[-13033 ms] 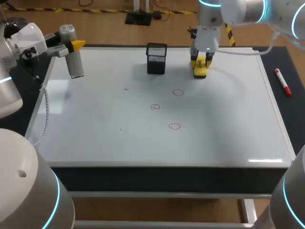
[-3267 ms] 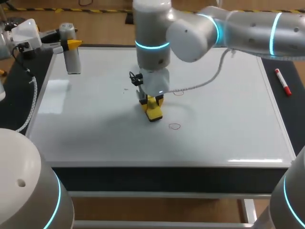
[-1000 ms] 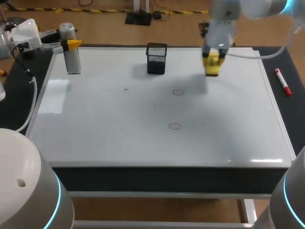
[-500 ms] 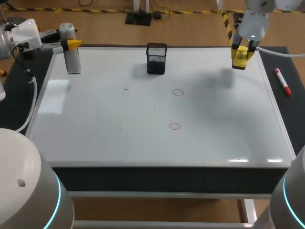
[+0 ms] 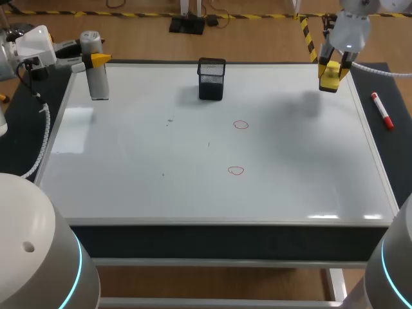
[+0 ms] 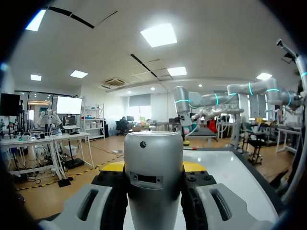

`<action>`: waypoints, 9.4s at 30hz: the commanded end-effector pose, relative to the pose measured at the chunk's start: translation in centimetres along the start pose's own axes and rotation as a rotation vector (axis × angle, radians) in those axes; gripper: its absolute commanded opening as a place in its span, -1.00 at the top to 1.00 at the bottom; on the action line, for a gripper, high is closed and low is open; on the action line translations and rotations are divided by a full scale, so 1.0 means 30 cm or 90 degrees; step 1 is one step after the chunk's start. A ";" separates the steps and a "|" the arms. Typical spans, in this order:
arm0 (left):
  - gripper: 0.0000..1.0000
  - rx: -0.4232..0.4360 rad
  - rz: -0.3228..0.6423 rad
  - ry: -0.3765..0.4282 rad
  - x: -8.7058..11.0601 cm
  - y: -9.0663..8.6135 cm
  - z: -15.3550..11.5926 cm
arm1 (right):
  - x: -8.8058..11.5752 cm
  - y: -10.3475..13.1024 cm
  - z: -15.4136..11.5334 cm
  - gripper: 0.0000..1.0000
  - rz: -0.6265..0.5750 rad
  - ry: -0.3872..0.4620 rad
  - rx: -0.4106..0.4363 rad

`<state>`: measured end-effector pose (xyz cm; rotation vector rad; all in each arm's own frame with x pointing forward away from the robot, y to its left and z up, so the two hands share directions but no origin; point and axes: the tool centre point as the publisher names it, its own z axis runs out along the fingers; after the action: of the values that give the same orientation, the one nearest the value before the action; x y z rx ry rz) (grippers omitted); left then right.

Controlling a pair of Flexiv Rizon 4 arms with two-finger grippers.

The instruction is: Pick up the inspection probe, press it on each red-marked spot on the whiteboard one by one, put down the probe, pick up the eraser, and wipe off all the red marks.

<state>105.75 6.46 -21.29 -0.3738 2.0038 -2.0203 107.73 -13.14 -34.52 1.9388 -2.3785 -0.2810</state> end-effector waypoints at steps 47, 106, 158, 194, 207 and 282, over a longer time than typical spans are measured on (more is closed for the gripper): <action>1.00 0.050 0.003 0.266 0.529 0.003 0.918 | 0.001 -0.005 -0.006 1.00 -0.002 0.002 -0.002; 1.00 0.050 -0.032 0.438 0.773 0.146 0.995 | 0.001 -0.005 -0.006 1.00 -0.002 0.002 -0.002; 1.00 0.052 -0.060 0.456 0.680 0.236 1.128 | 0.001 -0.005 -0.006 1.00 -0.002 0.002 -0.002; 1.00 0.060 0.013 0.328 0.562 0.028 0.816 | 0.001 -0.005 -0.006 1.00 -0.002 0.002 -0.002; 1.00 0.062 0.018 0.149 0.419 0.002 0.354 | 0.001 -0.005 -0.006 1.00 -0.002 0.002 -0.002; 1.00 0.036 0.007 0.078 0.368 0.015 0.160 | -0.742 0.544 0.323 1.00 -0.405 0.087 -0.043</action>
<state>97.26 -2.04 -21.76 -0.2347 2.0130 -2.1350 94.39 12.52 -39.26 2.5340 -1.6006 -0.2249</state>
